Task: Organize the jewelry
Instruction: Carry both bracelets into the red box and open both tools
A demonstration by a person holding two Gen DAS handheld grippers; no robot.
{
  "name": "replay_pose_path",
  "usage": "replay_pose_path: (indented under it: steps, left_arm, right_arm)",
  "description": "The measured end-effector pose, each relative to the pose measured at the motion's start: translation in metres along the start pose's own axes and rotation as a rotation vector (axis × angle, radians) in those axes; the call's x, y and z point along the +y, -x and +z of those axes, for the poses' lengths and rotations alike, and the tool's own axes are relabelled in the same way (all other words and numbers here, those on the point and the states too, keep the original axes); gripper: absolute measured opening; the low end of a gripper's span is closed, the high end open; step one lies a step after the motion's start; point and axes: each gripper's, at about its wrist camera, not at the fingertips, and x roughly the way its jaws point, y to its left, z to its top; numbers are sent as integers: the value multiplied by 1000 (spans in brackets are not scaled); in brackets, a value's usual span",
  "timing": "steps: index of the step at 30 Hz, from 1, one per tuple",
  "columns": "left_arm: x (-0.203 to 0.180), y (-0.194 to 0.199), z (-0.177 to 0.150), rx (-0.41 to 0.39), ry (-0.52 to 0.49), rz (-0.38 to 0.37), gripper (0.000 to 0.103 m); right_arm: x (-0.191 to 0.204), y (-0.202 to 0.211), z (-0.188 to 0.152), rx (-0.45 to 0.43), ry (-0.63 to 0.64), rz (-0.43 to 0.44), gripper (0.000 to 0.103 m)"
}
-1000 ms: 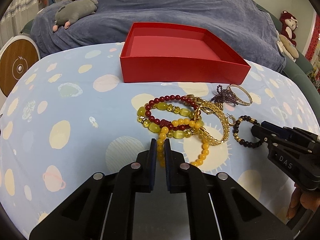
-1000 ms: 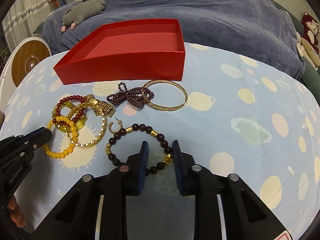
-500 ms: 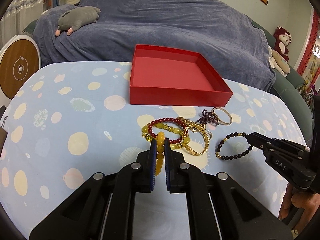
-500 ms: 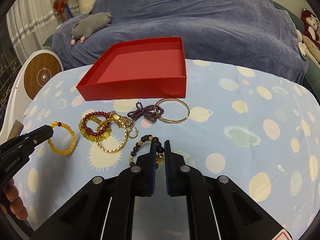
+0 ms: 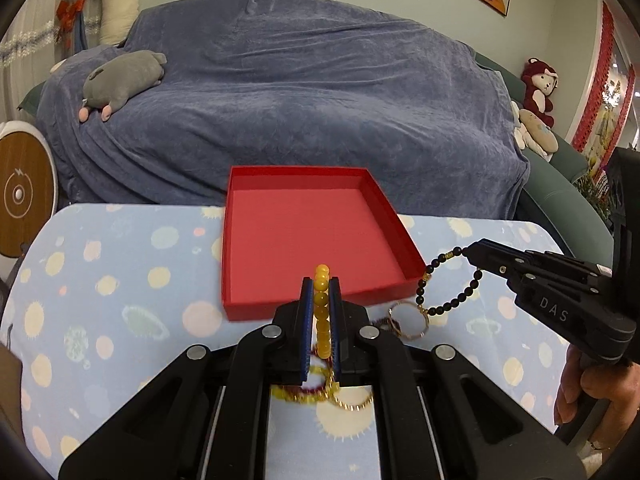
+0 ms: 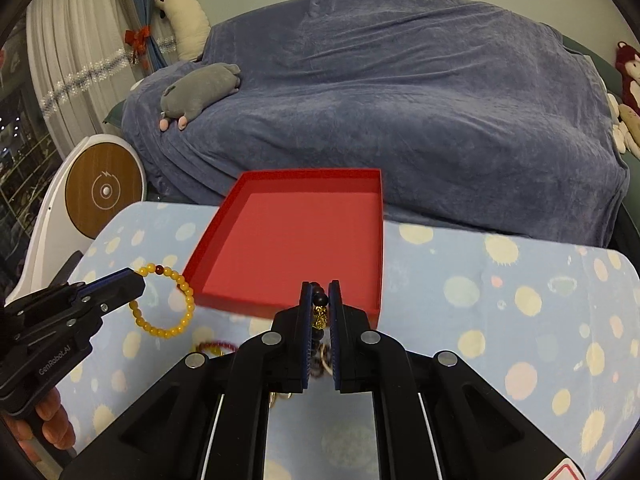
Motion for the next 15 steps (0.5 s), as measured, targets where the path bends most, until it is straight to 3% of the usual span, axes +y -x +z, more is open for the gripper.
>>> replay_pose_path:
  steps: [7, 15]
  left_arm:
    - [16, -75, 62, -25, -1, 29, 7]
    - [34, -154, 85, 10, 5, 78, 7]
  right_arm:
    - [-5, -74, 67, -10, -23, 26, 7]
    - [-14, -166, 93, 64, -51, 16, 7]
